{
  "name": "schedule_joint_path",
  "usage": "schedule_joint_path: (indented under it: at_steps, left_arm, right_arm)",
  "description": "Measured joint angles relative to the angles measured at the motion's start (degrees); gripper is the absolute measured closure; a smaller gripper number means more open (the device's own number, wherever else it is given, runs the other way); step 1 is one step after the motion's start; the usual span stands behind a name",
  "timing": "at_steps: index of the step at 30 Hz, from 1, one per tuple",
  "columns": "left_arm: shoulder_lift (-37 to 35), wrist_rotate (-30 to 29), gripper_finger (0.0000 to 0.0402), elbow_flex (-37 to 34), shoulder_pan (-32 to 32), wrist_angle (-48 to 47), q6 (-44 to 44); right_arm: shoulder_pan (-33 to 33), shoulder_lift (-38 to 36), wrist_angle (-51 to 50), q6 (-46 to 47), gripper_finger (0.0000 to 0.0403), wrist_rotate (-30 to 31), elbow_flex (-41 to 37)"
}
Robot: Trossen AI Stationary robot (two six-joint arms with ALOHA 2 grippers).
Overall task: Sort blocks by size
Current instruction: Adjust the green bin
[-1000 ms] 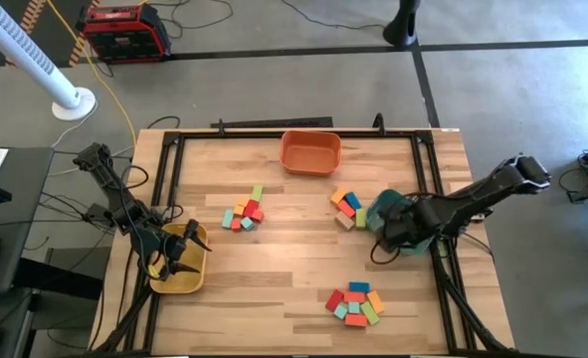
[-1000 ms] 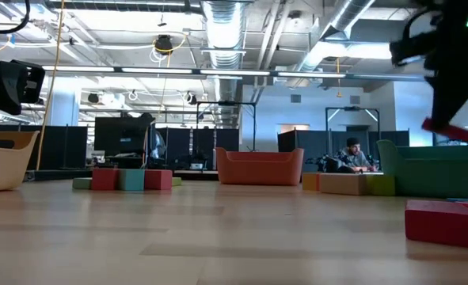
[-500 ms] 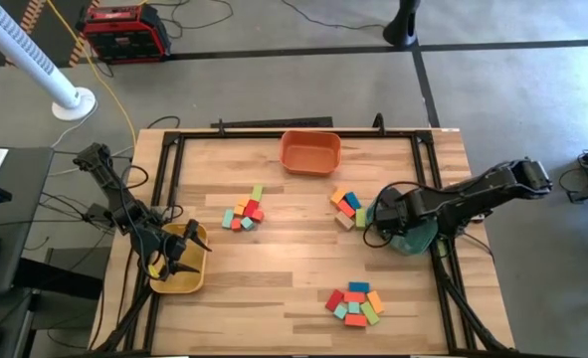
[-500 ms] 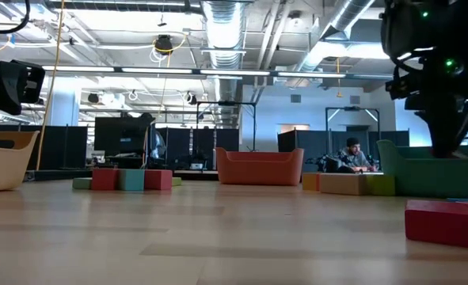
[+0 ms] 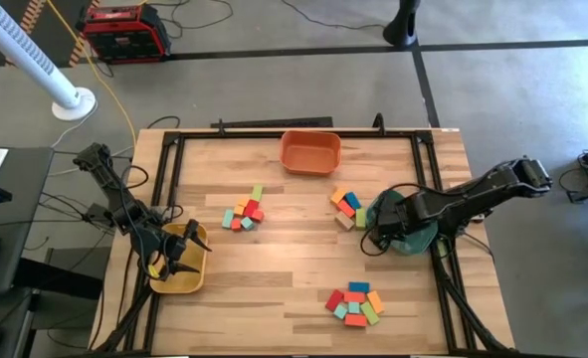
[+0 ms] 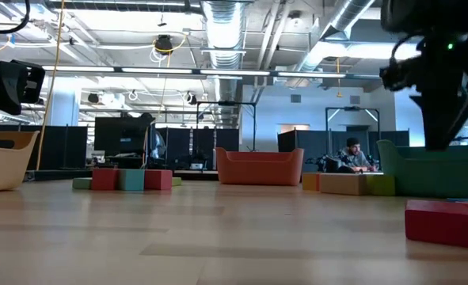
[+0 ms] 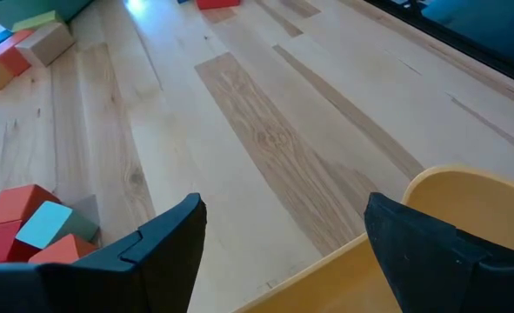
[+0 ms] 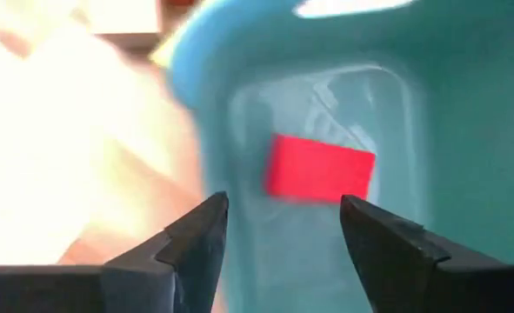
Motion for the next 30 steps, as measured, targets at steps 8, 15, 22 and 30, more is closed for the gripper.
schedule_joint_path:
  at_steps: [8,15,22,30]
  left_arm:
    - [-0.02,0.00,0.0100,0.00,0.00,0.00,0.00]
    - [0.00,-0.01,0.0100,0.00,0.00,0.00,0.00]
    - [-0.01,-0.01,0.0100,0.00,0.00,0.00,0.00]
    - [0.00,0.00,0.0100,0.00,0.00,0.00,0.00]
  right_arm:
    - [6.06,0.96,0.53,6.32,0.0160,-1.72,0.78]
    - [7.72,8.15,1.14,7.59,0.0174,-5.15,0.75]
    - [6.54,13.38,0.11,6.92,0.0174,-6.80,0.73]
    - [2.41,13.56,1.01,11.59,0.0195,-8.12,0.70]
